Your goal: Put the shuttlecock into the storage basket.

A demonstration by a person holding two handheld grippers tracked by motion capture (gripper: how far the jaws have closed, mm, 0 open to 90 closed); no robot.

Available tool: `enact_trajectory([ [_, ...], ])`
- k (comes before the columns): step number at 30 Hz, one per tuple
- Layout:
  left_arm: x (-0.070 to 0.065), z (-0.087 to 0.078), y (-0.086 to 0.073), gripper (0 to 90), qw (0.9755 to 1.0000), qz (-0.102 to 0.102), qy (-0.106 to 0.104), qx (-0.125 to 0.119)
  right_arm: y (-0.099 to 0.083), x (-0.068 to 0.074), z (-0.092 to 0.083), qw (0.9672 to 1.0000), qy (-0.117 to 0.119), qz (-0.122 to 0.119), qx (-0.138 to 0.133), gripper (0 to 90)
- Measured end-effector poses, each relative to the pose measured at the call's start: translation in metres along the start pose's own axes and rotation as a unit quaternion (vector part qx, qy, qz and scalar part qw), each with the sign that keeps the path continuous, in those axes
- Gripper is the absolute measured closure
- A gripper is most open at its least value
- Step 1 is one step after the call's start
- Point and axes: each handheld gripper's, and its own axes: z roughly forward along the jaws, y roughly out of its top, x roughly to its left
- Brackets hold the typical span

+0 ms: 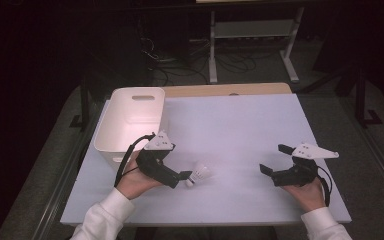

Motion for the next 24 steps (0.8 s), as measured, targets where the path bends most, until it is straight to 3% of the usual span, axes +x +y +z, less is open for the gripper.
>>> enact_trajectory([
  [24,-0.005,0.02,-0.004,0.0,0.9996,0.003,-0.018,0.021,0.0,0.0,-0.001,1.0,0.0,0.005,-0.005,0.0],
])
